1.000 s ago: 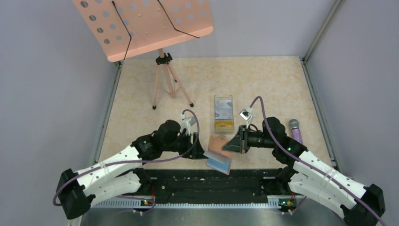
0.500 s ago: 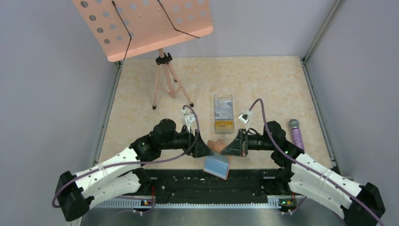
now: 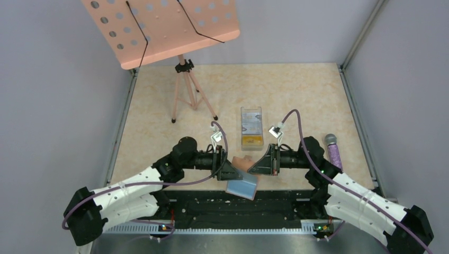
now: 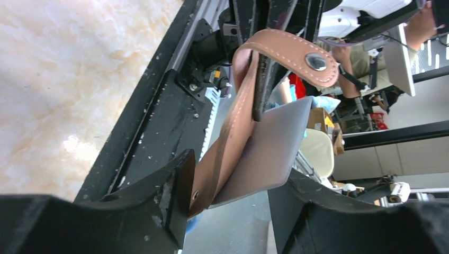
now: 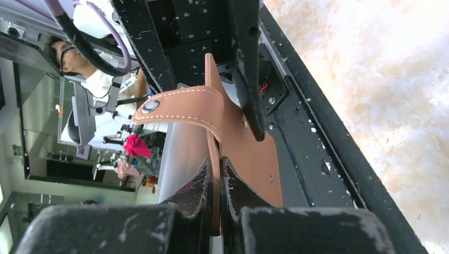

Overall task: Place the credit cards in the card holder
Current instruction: Open the card holder at the center of the board.

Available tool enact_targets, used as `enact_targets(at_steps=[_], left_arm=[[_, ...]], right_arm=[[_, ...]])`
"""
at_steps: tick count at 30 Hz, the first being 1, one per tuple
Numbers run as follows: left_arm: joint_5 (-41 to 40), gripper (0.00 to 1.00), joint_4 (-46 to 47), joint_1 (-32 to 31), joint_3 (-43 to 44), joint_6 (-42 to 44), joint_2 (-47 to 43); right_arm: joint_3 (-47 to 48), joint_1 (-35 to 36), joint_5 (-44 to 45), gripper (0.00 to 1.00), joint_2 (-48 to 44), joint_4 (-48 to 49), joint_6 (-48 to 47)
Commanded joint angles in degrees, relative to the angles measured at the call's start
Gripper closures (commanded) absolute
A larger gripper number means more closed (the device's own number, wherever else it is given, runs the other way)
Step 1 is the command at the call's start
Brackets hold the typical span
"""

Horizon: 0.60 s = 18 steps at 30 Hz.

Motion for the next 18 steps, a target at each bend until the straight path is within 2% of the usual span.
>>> enact_targets(at_steps=[1, 4, 6, 7, 10, 16, 18], left_arm=[[3.7, 0.51, 6.8, 0.2, -0.2, -1.8, 0.1], [3.0, 0.8, 5.6, 0.1, 0.1, -1.9, -0.6], [2.1, 0.96, 3.6, 0.2, 0.5, -1.4, -1.4], [1.1, 1.0, 1.8, 0.2, 0.9, -0.9, -1.9], [-2.1, 1.0, -6.1, 0.2, 3.6, 0.3, -3.7], [-5.4, 1.0, -22.8, 0.3, 8.7, 2.9, -6.3], [-6.1, 1.0, -26.7, 0.3, 9.9, 3.6, -6.4]], right_arm=[[0.3, -0.4, 0.6, 1.0, 0.0, 3.9, 2.1], [0.3, -0.4, 1.2, 1.0, 0.4, 4.0, 2.8], [0.5, -0.4, 2.2, 0.95, 0.2, 3.3, 3.0], [0.7, -0.4, 3.3, 0.92, -0.1, 2.2, 2.7], [2.5, -0.4, 8.8, 0.83, -0.5, -5.7, 0.7], [7.1, -0.4, 17.7, 0.47, -1.3, -16.7, -2.2], [9.7, -0.4, 19.6, 0.39, -1.3, -20.8, -4.3]])
